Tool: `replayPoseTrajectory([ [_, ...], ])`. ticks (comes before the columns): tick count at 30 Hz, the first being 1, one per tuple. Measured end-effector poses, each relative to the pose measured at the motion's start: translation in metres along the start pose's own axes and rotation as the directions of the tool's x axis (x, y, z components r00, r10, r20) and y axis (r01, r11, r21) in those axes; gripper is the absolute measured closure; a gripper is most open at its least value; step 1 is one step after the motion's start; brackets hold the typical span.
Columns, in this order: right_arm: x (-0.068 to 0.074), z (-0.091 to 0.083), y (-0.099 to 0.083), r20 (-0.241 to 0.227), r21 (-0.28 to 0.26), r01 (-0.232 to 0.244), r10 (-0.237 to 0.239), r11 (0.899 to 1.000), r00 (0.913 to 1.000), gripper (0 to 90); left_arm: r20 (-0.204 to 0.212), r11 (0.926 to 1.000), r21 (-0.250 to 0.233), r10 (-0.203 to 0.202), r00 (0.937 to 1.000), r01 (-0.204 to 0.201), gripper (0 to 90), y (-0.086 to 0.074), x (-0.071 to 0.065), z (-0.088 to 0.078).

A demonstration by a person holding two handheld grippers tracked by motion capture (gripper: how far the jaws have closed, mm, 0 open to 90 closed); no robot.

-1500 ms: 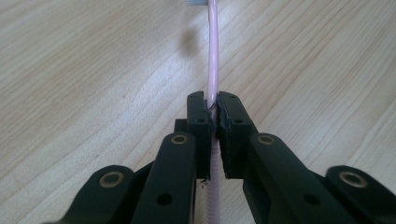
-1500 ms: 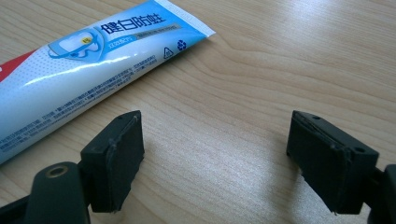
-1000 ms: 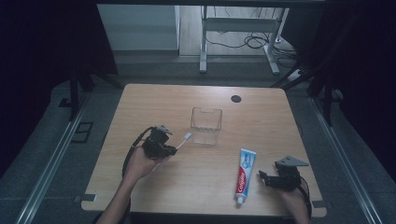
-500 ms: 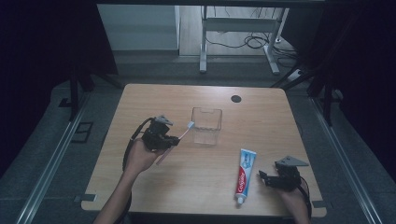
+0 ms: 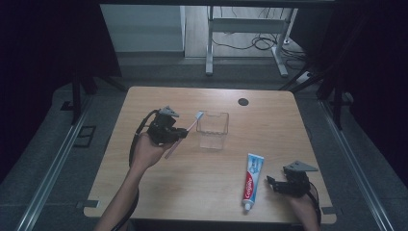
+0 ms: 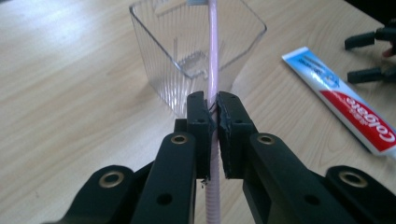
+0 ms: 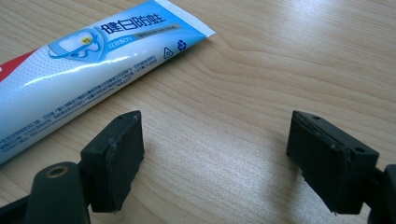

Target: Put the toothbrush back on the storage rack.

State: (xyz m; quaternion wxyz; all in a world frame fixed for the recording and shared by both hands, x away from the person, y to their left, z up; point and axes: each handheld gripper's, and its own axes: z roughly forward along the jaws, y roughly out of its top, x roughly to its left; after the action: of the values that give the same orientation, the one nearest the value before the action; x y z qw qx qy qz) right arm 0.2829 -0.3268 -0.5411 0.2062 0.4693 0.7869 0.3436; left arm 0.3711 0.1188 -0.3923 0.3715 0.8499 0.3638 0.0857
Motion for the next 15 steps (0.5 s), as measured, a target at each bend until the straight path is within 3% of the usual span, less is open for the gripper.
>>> replayPoseTrajectory([
  [15, 0.0, 0.0, 0.0, -0.002, 0.0, 0.001, -0.001, 1.0, 1.0, 18.6, -0.008, 0.998, -0.061, 0.016, 0.9998, -0.016, 84.3, 0.037, 0.003, 0.015],
])
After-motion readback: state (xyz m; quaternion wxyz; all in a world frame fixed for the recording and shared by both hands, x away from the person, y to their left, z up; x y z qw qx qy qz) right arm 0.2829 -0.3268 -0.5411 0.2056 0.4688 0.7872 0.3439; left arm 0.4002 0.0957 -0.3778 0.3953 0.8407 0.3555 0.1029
